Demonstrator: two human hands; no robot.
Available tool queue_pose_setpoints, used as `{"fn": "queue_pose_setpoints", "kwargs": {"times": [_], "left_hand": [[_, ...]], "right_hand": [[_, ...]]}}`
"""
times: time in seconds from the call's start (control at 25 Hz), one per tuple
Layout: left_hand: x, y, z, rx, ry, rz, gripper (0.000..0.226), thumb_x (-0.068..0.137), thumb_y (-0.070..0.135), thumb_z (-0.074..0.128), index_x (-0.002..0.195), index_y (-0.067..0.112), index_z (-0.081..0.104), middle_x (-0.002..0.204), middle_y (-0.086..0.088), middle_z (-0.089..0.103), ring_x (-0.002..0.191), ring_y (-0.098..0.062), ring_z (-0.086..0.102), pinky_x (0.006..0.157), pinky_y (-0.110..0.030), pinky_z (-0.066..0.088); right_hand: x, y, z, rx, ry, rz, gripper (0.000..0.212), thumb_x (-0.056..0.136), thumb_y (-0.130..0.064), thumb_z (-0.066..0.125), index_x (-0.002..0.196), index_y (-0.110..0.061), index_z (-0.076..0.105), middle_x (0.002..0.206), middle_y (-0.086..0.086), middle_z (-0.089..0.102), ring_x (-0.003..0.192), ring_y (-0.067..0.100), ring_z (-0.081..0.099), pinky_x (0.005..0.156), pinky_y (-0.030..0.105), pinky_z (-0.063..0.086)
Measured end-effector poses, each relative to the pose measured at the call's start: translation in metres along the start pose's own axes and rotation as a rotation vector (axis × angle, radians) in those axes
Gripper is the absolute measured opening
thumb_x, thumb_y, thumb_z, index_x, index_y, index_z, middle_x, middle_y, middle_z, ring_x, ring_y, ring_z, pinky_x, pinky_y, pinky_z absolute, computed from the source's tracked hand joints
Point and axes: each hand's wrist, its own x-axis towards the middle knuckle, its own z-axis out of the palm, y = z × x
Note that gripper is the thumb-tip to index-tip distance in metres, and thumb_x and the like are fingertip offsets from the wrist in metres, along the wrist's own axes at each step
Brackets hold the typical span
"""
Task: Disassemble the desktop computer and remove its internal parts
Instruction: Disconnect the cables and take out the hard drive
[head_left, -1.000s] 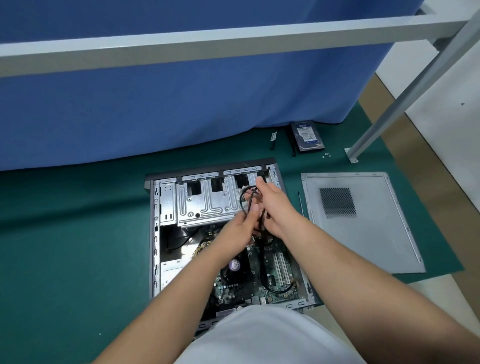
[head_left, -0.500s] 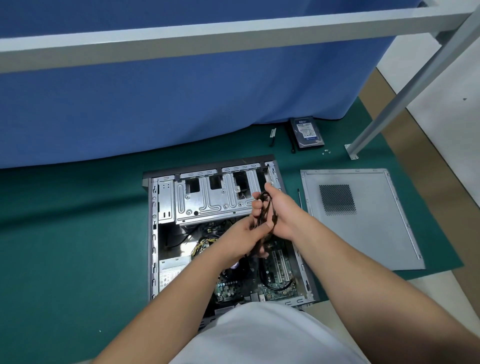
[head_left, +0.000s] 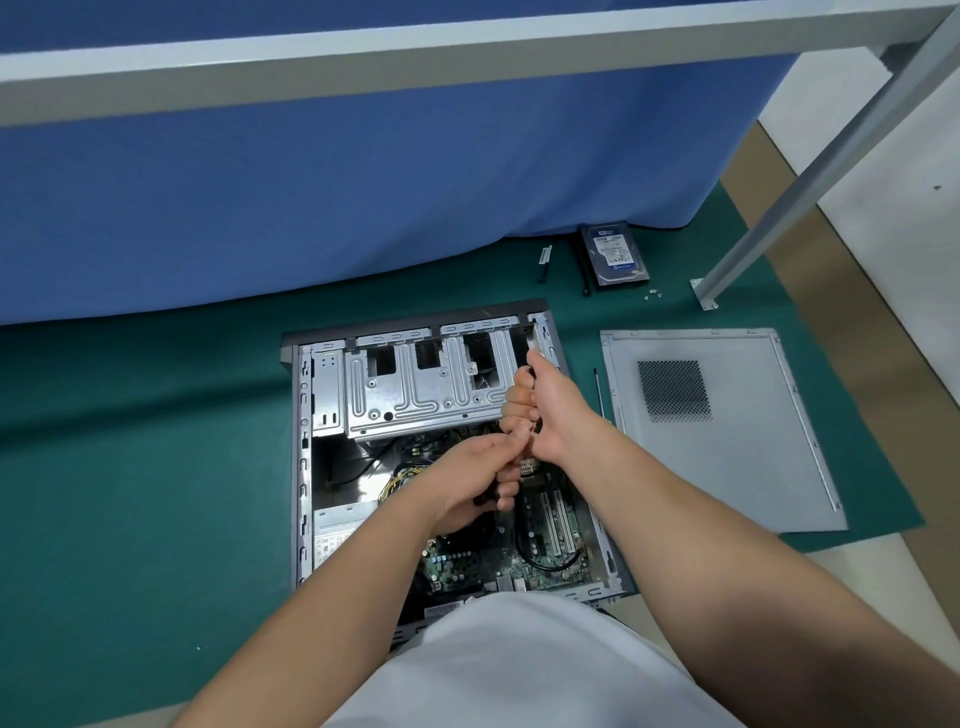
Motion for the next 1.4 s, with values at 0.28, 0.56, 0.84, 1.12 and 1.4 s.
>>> {"fn": "queue_pose_setpoints", "kwargs": {"times": [0.28,0.56,0.84,1.12,1.4], "left_hand": [[0.003,0.007,-0.006,0.070,0.168,0.044,0.052,0.095,0.072,0.047,0.078,0.023,0.046,0.057,0.008,0.033,0.050,-0.010,0.028,0.046,-0.021,0.031],[0.018,0.029,-0.002,-0.166,0.288,0.174,0.034,0.105,0.053,0.048,0.098,0.025,0.065,0.063,0.004,0.042,0.054,-0.011,0.039,0.051,-0.025,0.039],[0.043,0.074,0.007,-0.249,0.289,0.285,0.032,0.110,0.022,0.040,0.116,0.013,0.070,0.100,-0.008,0.076,0.093,-0.021,0.072,0.086,-0.039,0.057],[0.078,0.121,0.022,-0.212,0.313,0.164,0.020,0.105,0.014,0.056,0.118,0.010,0.070,0.100,-0.006,0.078,0.086,-0.019,0.073,0.066,-0.027,0.053],[0.106,0.152,0.027,0.204,0.343,0.177,0.023,0.102,0.020,0.060,0.087,0.013,0.074,0.074,0.005,0.067,0.068,-0.012,0.054,0.064,-0.024,0.042]], "right_hand": [[0.005,-0.003,0.004,-0.026,-0.034,-0.065,0.053,0.099,-0.065,0.045,0.077,-0.017,0.050,0.059,0.002,0.047,0.049,0.017,0.044,0.050,0.029,0.041],[0.001,-0.003,0.008,-0.342,-0.062,-0.318,0.031,0.110,-0.041,0.041,0.117,-0.017,0.058,0.111,0.013,0.071,0.090,0.021,0.067,0.085,0.039,0.057],[-0.004,-0.010,0.001,-0.720,-0.023,-0.449,0.031,0.109,-0.041,0.041,0.136,-0.049,0.053,0.123,-0.006,0.067,0.120,0.010,0.061,0.107,0.032,0.044],[0.017,-0.060,-0.012,-1.073,0.138,-0.628,0.049,0.106,-0.036,0.046,0.154,-0.033,0.041,0.122,-0.002,0.066,0.095,0.012,0.060,0.082,0.023,0.044],[0.039,-0.091,-0.028,-1.284,0.228,-0.820,0.046,0.103,-0.017,0.051,0.149,-0.015,0.047,0.111,0.008,0.070,0.099,0.030,0.065,0.082,0.034,0.049]]}}
